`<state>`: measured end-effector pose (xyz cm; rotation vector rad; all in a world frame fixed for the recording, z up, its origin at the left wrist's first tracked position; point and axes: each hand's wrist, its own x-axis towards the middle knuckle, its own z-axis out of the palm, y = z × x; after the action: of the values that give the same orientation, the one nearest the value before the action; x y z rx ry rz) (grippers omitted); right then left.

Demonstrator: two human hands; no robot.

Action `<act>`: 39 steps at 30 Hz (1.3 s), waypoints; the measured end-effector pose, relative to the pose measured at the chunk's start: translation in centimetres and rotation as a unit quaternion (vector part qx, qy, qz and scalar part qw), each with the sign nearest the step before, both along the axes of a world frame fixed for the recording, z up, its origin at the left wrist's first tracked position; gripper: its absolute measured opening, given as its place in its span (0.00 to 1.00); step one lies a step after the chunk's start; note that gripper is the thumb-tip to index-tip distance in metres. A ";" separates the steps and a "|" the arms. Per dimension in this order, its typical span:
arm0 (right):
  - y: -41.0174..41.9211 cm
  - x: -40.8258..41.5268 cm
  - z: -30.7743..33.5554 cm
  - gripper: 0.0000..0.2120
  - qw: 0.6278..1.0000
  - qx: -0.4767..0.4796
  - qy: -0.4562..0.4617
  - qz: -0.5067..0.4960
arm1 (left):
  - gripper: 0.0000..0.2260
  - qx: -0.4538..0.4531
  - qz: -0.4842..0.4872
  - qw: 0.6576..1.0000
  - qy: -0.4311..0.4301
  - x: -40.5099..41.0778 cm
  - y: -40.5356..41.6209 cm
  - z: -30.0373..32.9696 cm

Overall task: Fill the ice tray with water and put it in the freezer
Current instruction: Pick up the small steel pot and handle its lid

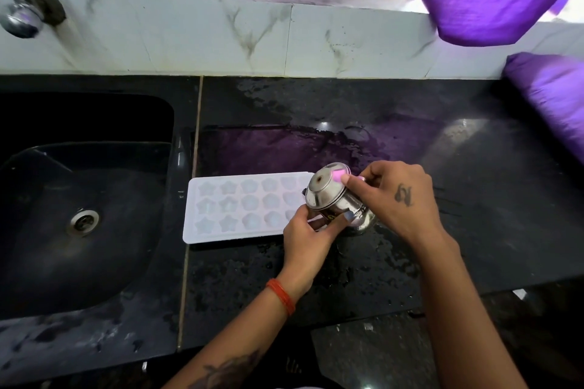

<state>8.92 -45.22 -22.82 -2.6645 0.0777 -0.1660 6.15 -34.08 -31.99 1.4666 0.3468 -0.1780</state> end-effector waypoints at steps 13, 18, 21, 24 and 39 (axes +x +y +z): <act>-1.2 0.3 -0.2 0.17 0.999 0.045 -0.002 0.007 | 0.19 0.030 0.021 0.999 -0.012 0.2 -0.8 0.2; -2.4 0.2 -0.9 0.16 0.989 0.146 0.009 -0.012 | 0.16 0.081 0.029 0.996 -0.037 0.5 -1.1 0.5; -2.8 0.2 -1.2 0.15 0.986 0.167 0.005 -0.030 | 0.16 0.091 0.027 0.994 -0.046 0.7 -1.3 0.5; -3.1 0.2 -1.1 0.15 0.988 0.153 0.000 -0.037 | 0.18 0.075 0.022 0.996 -0.038 0.9 -1.7 0.4; -3.0 0.4 0.2 0.19 1.000 -0.019 0.003 -0.013 | 0.17 -0.031 -0.004 1.000 0.000 0.6 -3.4 -0.2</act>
<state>9.34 -48.25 -22.61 -2.7019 0.1129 -0.1699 6.79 -37.50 -32.16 1.4075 0.3327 -0.1923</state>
